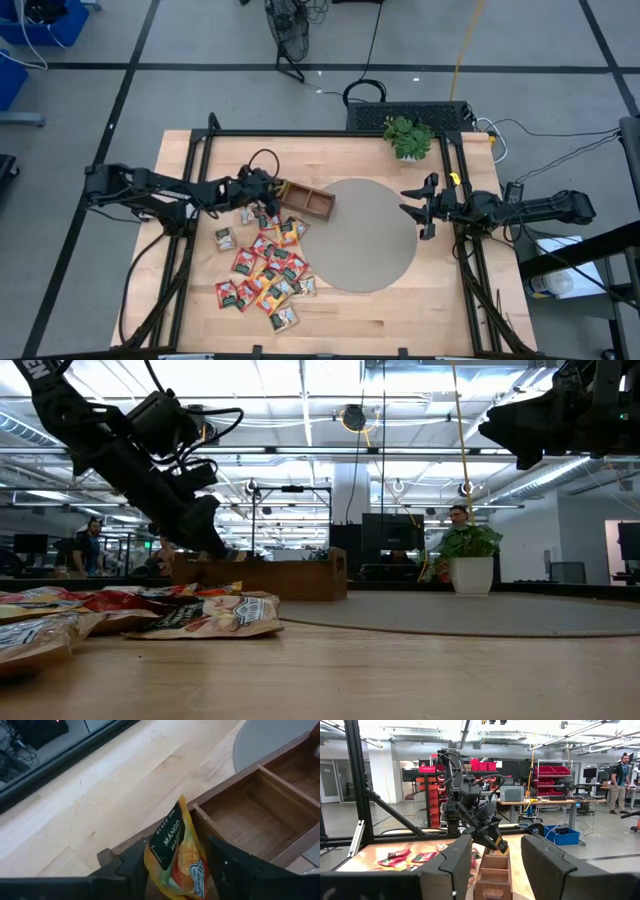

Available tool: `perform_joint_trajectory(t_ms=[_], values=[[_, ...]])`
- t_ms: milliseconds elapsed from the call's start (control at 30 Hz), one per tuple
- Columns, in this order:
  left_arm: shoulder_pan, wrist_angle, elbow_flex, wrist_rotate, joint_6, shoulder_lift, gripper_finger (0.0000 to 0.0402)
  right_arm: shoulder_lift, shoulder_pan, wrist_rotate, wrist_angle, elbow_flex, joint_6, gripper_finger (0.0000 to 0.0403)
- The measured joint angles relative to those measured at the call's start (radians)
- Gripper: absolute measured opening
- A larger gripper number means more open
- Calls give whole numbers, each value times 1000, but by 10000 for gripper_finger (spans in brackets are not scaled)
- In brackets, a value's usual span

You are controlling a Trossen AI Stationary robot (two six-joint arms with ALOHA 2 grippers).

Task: Pick & Place Tea
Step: Put the yellow tea bag into the left section of the wooden organizer

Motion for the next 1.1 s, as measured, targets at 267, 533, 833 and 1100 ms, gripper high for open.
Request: perform_joint_trajectory(t_ms=[267, 533, 833, 1100], values=[[0, -28, 62, -1, 38, -40, 212, 0, 0, 0, 0, 0, 0, 155], [0, -506, 284, -22, 73, -56, 194, 0, 0, 0, 0, 0, 0, 155], [21, -891, 577, 135, 172, 55, 13, 0, 0, 0, 0, 0, 0, 155], [52, -1052, 669, 267, 194, 268, 3, 0, 0, 0, 0, 0, 0, 155]])
